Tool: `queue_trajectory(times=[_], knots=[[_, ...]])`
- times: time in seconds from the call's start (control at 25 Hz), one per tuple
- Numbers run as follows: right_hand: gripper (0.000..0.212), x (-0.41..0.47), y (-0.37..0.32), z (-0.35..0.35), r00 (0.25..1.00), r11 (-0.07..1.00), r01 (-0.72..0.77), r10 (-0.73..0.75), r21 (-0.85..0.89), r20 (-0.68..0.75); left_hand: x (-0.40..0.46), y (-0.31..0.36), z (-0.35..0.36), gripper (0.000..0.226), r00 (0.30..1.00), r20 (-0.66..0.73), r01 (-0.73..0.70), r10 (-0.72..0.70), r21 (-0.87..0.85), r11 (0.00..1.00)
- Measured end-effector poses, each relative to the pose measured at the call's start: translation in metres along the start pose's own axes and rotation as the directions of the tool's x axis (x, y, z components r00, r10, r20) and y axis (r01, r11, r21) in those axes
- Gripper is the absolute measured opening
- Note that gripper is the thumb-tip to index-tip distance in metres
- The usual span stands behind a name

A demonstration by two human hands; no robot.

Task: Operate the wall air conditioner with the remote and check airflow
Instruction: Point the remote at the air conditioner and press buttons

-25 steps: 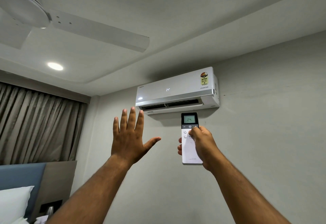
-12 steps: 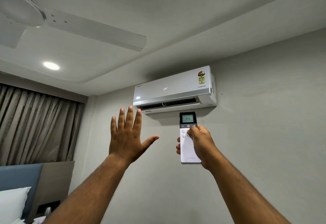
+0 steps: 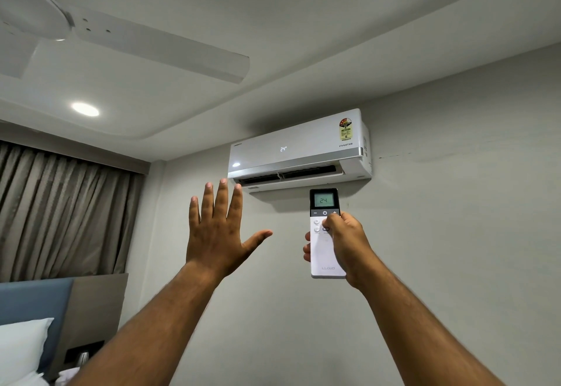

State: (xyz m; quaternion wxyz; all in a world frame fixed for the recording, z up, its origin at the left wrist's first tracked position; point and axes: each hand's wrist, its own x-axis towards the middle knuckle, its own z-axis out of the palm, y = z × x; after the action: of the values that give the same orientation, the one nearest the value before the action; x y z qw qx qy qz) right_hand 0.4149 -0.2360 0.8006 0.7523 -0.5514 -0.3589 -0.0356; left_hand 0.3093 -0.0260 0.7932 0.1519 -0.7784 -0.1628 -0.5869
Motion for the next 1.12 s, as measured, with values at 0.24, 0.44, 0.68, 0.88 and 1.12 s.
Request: queue_trajectory(times=[0.24, 0.44, 0.68, 0.88, 1.12], knots=[[0.015, -0.001, 0.001, 0.002, 1.0, 1.0, 0.006, -0.006, 0.004, -0.005, 0.0, -0.002, -0.001, 0.106, 1.0, -0.006, 0.006, -0.006, -0.006, 1.0], [0.017, 0.0, 0.003, 0.006, 1.0, 1.0, -0.014, 0.014, -0.012, -0.003, 0.0, -0.005, -0.002, 0.106, 1.0, -0.008, 0.011, -0.012, -0.016, 1.0], [0.016, 0.0, 0.004, 0.01, 1.0, 1.0, -0.019, 0.019, -0.007, 0.003, -0.002, -0.009, -0.001, 0.105, 1.0, -0.004, 0.013, -0.013, -0.021, 1.0], [0.016, -0.001, 0.006, 0.012, 1.0, 1.0, -0.021, 0.021, -0.001, 0.006, -0.004, -0.011, 0.001, 0.104, 1.0, 0.004, 0.015, -0.014, -0.033, 0.999], [0.033, -0.002, 0.011, 0.016, 0.999, 0.998, -0.036, 0.035, 0.047, 0.019, -0.008, -0.01, 0.007, 0.102, 1.0, 0.005, 0.021, -0.02, -0.074, 0.997]])
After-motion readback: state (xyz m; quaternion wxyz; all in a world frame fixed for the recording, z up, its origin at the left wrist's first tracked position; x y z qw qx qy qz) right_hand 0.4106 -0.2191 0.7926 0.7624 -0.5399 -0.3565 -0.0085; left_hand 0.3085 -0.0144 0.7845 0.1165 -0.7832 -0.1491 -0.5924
